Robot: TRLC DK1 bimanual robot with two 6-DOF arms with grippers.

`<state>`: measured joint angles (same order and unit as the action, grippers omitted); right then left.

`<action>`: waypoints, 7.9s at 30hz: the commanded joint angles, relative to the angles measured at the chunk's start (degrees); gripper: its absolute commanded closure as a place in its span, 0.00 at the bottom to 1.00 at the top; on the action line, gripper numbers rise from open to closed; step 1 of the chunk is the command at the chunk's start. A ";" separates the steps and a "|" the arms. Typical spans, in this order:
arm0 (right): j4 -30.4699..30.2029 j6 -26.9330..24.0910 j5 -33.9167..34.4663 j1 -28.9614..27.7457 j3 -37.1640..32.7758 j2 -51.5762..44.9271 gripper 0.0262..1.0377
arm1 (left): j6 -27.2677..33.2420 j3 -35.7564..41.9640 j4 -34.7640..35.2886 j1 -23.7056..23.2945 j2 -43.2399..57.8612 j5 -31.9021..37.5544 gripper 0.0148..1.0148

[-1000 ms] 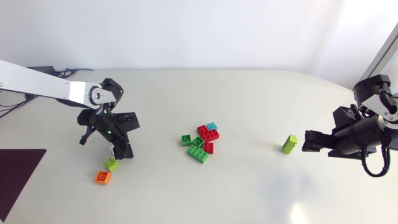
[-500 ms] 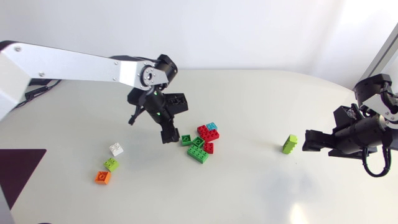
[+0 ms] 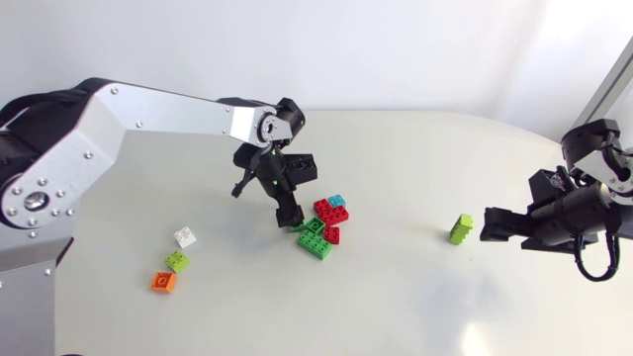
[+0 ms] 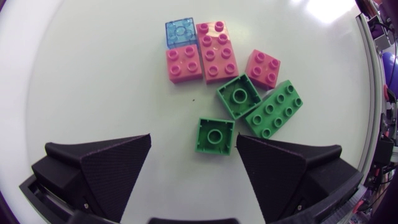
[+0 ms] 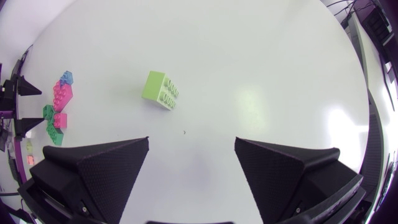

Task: Sort duplo bricks by size, large to the right and small to the left

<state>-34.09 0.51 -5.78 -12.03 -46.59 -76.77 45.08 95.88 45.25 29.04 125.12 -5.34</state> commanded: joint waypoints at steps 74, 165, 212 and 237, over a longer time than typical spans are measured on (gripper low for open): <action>0.07 1.24 -0.11 4.47 2.73 1.71 0.04 | 2.91 -34.97 -8.69 -11.11 -26.59 -3.45 0.04; -2.74 -26.00 -4.15 51.14 -33.22 -40.30 0.06 | -17.13 -45.07 -27.50 -17.44 -26.16 -2.92 0.03; -11.71 -24.68 -4.68 39.28 -23.29 -16.92 0.98 | -18.71 -46.66 -27.15 -13.30 -30.29 -3.01 0.03; 3.41 -37.52 -6.70 7.73 3.79 -12.88 0.46 | -23.37 -38.04 -25.66 -2.14 -25.10 -2.13 0.03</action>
<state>-31.24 -35.46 -12.03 -3.75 -43.97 -90.15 23.70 55.33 18.96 25.58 97.58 -7.81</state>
